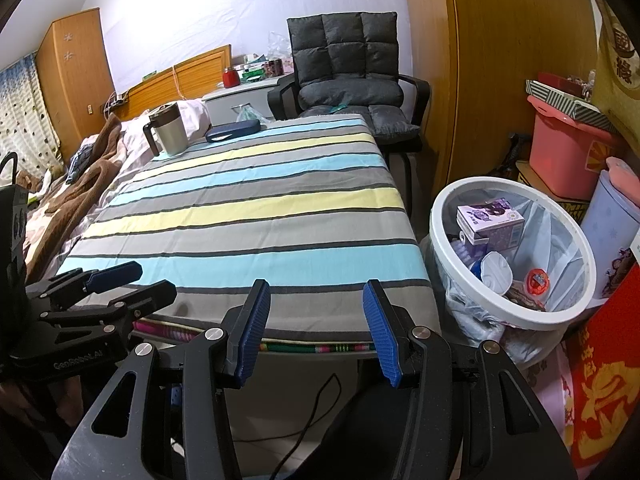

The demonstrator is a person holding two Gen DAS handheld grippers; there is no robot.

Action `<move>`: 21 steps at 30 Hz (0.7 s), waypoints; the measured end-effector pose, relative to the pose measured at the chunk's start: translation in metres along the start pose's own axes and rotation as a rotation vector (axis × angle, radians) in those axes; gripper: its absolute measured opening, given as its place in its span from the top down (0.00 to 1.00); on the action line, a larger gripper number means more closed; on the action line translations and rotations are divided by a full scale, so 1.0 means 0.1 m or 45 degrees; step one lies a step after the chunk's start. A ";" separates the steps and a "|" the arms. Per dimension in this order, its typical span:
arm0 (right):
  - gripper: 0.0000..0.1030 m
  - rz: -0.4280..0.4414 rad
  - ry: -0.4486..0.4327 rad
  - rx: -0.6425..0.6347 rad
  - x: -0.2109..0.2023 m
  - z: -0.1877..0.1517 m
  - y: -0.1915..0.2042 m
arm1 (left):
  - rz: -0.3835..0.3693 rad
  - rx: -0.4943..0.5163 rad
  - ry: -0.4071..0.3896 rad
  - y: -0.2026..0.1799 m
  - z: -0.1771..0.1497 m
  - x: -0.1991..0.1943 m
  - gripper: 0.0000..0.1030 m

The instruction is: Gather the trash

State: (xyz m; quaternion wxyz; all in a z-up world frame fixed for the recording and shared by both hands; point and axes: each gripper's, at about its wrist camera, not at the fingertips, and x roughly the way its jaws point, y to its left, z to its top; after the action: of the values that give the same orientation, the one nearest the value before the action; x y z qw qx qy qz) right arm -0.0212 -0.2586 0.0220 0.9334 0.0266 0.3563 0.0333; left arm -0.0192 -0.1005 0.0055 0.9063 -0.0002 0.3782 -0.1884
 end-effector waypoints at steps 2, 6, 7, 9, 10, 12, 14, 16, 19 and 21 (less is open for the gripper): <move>0.51 -0.001 0.000 0.001 0.00 0.00 0.00 | -0.004 0.003 -0.001 -0.01 0.00 0.00 0.36; 0.51 0.000 0.001 0.001 0.00 0.00 0.00 | -0.014 0.001 0.002 0.00 0.00 0.00 0.36; 0.51 0.000 0.001 0.001 0.00 0.00 0.00 | -0.017 -0.001 0.003 0.00 0.00 0.00 0.36; 0.51 -0.001 0.001 0.002 0.00 0.00 0.00 | -0.025 -0.007 0.002 0.01 0.01 0.00 0.36; 0.51 -0.001 0.000 0.002 0.00 0.00 0.00 | -0.025 -0.007 0.002 0.01 0.01 0.00 0.36; 0.51 -0.001 0.001 0.001 0.00 0.00 0.00 | -0.024 -0.003 0.002 0.01 0.01 -0.01 0.36; 0.51 0.001 0.003 0.002 0.00 0.00 0.00 | -0.024 0.000 0.005 0.00 0.01 0.00 0.36; 0.51 0.001 0.003 0.000 0.01 -0.01 0.01 | -0.024 0.002 0.006 0.00 0.01 0.00 0.36; 0.51 0.002 0.004 -0.002 0.02 -0.04 0.03 | -0.025 0.000 0.012 -0.01 0.01 0.01 0.36; 0.51 0.003 0.005 0.000 0.02 -0.04 0.03 | -0.030 0.006 0.020 -0.02 0.00 0.02 0.36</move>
State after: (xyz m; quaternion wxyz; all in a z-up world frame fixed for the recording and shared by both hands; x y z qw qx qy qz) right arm -0.0222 -0.2554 0.0178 0.9327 0.0267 0.3580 0.0343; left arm -0.0186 -0.1029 0.0049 0.9011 -0.0009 0.3847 -0.1999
